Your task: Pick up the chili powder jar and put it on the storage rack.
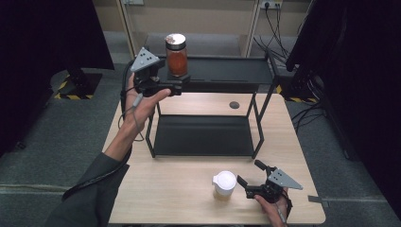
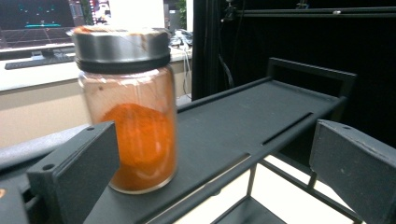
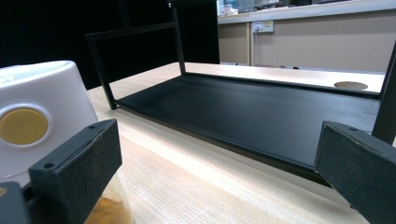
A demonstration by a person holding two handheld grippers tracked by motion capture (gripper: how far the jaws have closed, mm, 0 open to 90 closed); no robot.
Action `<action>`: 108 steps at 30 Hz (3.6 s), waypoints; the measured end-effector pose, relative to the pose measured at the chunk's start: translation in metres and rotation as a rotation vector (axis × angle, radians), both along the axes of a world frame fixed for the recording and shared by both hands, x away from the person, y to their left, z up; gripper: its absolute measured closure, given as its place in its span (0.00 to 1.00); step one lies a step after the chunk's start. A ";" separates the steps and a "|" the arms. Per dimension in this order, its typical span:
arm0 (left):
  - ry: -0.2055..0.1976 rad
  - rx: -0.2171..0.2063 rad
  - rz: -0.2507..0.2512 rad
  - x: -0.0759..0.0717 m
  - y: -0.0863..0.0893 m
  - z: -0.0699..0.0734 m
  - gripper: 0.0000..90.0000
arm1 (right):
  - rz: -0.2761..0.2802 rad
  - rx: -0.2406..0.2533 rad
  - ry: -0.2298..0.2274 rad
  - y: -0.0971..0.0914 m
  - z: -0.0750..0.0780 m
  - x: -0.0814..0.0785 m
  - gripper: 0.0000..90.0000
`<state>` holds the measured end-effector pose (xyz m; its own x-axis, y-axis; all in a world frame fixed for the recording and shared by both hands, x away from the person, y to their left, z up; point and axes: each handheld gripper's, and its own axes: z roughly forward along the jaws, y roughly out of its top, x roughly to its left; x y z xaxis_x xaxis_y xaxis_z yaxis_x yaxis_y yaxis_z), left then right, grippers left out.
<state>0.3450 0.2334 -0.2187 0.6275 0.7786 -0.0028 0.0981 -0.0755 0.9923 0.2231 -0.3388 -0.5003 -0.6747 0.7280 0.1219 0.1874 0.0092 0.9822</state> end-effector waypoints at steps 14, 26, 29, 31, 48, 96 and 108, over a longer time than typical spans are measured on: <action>-0.021 -0.027 -0.067 -0.022 0.005 -0.023 0.01 | 0.001 -0.001 0.001 0.001 0.000 0.000 0.01; -0.028 -0.068 -0.125 -0.042 0.012 -0.048 0.02 | 0.000 0.001 0.003 0.001 -0.001 0.000 0.01; -0.031 -0.078 -0.133 -0.046 0.014 -0.054 0.02 | -0.001 0.001 0.003 0.001 -0.001 0.000 0.01; -0.032 -0.080 -0.137 -0.048 0.015 -0.058 0.02 | -0.001 0.001 0.003 0.001 -0.001 0.000 0.01; -0.016 -0.081 -0.167 -0.059 0.021 -0.095 0.01 | 0.001 -0.002 0.002 0.001 -0.001 0.000 0.01; 0.053 -0.066 -0.247 -0.094 0.021 -0.206 0.01 | 0.002 -0.001 0.003 0.001 -0.001 0.000 0.01; 0.054 -0.088 -0.255 -0.100 0.021 -0.230 0.01 | 0.000 0.003 0.003 0.001 -0.001 0.000 0.01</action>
